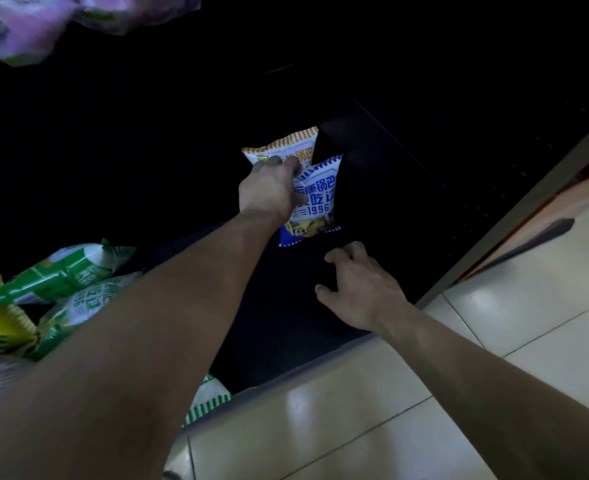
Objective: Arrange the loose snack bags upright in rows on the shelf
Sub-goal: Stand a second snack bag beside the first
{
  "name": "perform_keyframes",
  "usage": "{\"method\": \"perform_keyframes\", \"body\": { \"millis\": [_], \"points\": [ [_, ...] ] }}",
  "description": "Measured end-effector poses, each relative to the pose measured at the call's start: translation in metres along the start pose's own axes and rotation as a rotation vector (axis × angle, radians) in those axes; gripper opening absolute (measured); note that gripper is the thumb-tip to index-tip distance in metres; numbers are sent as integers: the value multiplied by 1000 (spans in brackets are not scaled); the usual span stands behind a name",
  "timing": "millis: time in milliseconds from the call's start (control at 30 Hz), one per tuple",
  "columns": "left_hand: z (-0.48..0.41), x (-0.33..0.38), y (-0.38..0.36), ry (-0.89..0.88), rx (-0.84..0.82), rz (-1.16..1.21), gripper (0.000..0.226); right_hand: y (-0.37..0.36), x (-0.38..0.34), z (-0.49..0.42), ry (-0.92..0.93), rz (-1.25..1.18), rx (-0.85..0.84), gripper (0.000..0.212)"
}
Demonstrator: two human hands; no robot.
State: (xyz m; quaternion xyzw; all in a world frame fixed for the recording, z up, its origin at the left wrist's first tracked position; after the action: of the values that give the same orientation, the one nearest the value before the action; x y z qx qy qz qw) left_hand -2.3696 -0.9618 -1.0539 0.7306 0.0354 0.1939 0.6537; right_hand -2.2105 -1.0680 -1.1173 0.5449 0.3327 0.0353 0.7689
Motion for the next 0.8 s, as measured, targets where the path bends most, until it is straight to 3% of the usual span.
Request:
{"method": "perform_keyframes", "body": {
  "millis": [367, 633, 800],
  "points": [
    [20, -21, 44, -72, 41, -135, 77, 12, -27, 7, 1, 35, -53, 61],
    [109, -121, 124, -34, -149, -296, 72, 78, -117, 19, 136, 151, -34, 60],
    [178, -187, 168, 36, -207, -313, 68, 80, -185, 37, 225, 226, -44, 63]
  ]
}}
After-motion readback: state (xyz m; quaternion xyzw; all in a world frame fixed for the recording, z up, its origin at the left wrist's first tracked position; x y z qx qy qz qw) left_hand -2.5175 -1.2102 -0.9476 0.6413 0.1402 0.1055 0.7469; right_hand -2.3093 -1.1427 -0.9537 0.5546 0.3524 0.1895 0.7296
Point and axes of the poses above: each hand's wrist, its own z-axis away from the middle knuckle, its own y-axis out of the back of the hand, x = y × z, the point moved 8 cm from there along -z, towards the middle knuckle, and after that the axes turned 14 degrees about y, right-handed, at the moved point
